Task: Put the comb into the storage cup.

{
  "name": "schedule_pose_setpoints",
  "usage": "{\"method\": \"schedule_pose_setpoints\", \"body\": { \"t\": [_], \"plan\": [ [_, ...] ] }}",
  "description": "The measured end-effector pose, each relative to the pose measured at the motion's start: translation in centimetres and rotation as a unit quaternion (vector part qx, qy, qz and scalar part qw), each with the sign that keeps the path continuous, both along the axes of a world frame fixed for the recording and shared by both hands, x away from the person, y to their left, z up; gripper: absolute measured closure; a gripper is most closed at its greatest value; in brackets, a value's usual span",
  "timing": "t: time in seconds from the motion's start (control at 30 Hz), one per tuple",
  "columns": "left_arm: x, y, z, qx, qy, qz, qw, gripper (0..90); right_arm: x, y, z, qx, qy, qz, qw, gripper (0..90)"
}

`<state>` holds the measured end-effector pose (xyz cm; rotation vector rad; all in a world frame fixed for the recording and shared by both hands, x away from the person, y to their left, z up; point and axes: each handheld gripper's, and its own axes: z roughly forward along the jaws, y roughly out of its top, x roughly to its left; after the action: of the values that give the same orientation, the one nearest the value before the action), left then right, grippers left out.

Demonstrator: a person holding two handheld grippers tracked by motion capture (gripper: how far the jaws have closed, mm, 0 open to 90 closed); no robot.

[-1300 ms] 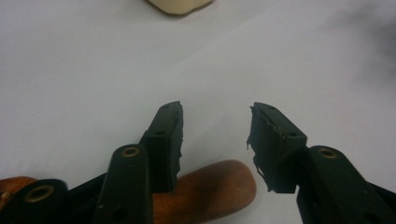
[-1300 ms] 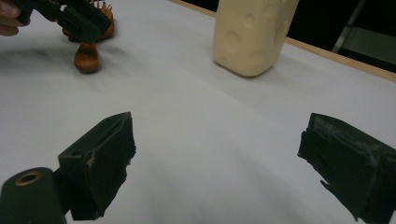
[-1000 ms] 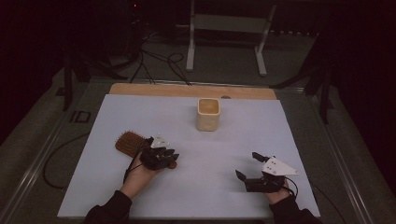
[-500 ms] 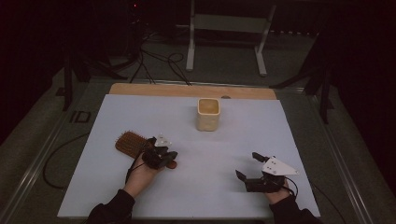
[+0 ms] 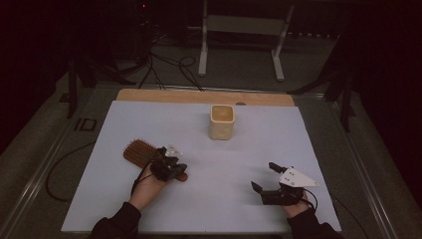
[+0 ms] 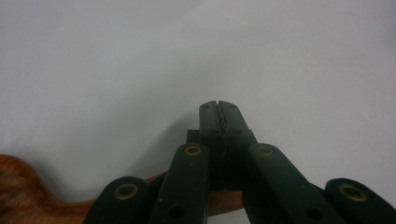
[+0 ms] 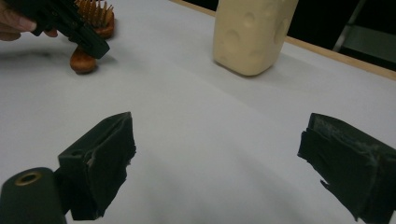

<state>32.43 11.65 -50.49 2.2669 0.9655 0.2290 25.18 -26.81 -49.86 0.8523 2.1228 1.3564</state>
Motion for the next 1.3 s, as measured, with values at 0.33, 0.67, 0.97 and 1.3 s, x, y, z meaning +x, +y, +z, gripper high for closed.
{"method": "schedule_pose_setpoints", "body": {
  "t": [0.33,0.67,0.97,1.3],
  "plan": [
    [-1.3,1.5,-0.2,0.008,0.007,0.005,0.9999,89.9,0.0,0.0,0.0,0.001,0.0,0.001,1.0,8.9],
    [-3.1,3.7,-0.4,0.015,0.021,0.016,0.9995,89.9,0.0,0.0,0.0,0.001,0.004,-0.002,1.0,8.9],
    [-4.4,5.5,-0.2,0.026,0.031,0.026,0.9989,89.9,0.1,0.0,-0.1,-0.002,0.007,-0.002,1.0,8.9],
    [-5.5,7.6,0.0,0.049,0.034,0.037,0.9975,89.9,0.0,0.1,-0.1,-0.003,0.005,-0.001,1.0,8.9]
  ]
}}
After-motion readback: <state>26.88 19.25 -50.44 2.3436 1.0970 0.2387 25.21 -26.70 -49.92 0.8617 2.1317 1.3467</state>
